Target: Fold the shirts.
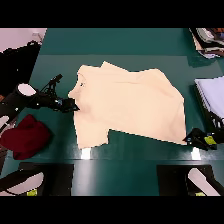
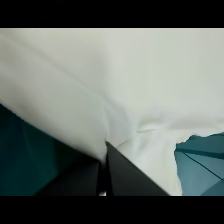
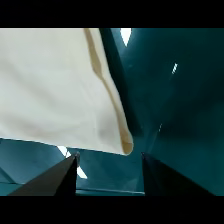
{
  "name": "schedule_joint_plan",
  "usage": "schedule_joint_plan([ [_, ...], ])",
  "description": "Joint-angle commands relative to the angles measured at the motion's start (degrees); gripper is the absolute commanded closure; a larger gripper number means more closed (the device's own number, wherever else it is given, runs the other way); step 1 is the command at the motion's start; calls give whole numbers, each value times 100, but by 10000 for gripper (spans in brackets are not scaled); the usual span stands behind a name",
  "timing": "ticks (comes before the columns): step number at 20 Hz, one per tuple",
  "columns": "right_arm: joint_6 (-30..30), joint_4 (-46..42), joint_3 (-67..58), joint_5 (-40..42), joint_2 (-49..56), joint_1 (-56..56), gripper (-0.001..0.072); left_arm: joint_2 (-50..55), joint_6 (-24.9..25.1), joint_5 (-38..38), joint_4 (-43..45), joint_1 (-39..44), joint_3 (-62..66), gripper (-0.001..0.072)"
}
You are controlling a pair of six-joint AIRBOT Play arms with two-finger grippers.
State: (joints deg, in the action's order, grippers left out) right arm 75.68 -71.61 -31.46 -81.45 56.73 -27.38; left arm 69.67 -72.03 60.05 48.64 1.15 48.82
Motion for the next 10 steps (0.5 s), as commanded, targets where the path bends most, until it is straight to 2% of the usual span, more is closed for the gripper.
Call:
schedule_joint_plan([
  [1, -24, 15, 166, 372, -24, 210, 279, -2, 9, 24, 4, 0, 11, 681],
  [5, -4, 17, 98, 490, -9, 487, 287, -2, 9, 37, 4, 0, 11, 681],
  [6, -7, 17, 98, 492, -9, 566, 332, -2, 9, 50, 4, 0, 11, 681],
  [7, -7, 15, 98, 492, -11, 658, 412, -2, 9, 61, 4, 0, 11, 681],
  [10, -7, 15, 98, 492, -11, 949, 417, -2, 11, 136, 11, -2, 11, 682],
])
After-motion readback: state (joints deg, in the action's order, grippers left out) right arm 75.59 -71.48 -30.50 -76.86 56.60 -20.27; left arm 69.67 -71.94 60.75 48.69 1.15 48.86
